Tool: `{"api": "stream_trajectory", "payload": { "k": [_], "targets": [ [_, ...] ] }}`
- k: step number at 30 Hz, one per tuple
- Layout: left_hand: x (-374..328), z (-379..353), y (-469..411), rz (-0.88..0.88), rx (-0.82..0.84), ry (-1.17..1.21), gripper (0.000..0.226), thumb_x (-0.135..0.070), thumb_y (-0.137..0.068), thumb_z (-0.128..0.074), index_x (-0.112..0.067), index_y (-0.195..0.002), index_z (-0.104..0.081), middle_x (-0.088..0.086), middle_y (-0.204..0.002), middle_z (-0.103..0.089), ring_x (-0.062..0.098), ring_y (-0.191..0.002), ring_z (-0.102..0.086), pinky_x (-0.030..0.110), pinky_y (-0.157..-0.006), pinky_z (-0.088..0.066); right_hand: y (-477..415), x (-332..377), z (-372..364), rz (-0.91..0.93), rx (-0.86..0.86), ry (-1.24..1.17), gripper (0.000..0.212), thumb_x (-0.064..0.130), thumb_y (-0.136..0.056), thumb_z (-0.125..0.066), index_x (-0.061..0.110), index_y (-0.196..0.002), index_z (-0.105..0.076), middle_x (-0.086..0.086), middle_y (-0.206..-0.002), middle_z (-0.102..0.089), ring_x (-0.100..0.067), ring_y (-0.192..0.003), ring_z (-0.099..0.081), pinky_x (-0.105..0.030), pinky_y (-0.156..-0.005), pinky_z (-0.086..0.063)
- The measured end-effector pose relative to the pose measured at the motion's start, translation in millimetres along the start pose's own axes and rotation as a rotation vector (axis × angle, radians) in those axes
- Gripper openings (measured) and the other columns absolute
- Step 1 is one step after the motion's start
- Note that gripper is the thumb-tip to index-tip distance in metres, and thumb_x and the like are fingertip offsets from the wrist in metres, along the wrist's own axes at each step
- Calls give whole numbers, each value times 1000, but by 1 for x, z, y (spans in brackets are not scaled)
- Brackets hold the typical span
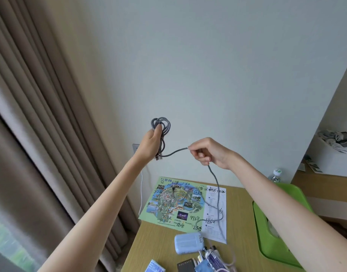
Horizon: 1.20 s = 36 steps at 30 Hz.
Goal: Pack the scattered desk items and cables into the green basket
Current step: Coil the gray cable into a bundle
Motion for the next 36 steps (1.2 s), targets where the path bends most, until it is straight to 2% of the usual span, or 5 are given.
{"api": "stream_trajectory", "payload": {
  "k": [9,14,21,26,36],
  "targets": [
    [23,17,55,-87,422,-276,38,-44,-101,-30,-19,-91,-57,-4,-79,-53,11,-75,-47,32,-76,-41,-7,25,-52,87,51,22,26,14,-93,-54,7,-69,-60,1,-51,-42,-8,-37,-26,-18,-38,-21],
    [25,10,84,-40,562,-267,39,-45,-100,-40,-22,-68,-42,-10,-58,-37,-3,-44,-37,10,-49,-30,-5,35,-69,149,-26,138,29,28,-89,-68,11,-66,-62,4,-50,-40,-6,-37,-26,-17,-38,-19],
    [21,27,91,94,374,110,40,-45,-99,-42,-15,-76,-54,7,-74,-47,19,-65,-40,31,-59,-29,5,15,-72,176,-182,-86,46,47,-88,-64,20,-62,-37,5,-52,-25,-12,-45,-20,-24,-45,-14],
    [16,32,89,80,160,255,38,-35,-99,-38,-19,-75,-63,-10,-61,-48,6,-50,-38,25,-53,-30,8,3,-82,151,-182,-121,50,50,-94,-53,16,-59,-43,4,-50,-25,-11,-43,-22,-22,-45,-18],
    [-6,16,89,26,101,358,37,-34,-100,-38,-9,-100,-64,9,-77,-58,17,-72,-54,27,-60,-40,11,-1,-109,105,-135,-119,51,55,-96,-45,16,-63,-47,-2,-54,-30,-17,-48,-26,-25,-46,-26]
  ]
}}
Point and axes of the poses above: each hand's wrist, its own y-axis away from the middle knuckle, its own z-axis out of the back of the hand, x = y × z, the point moved 3 cm from there along -y, towards the middle knuckle
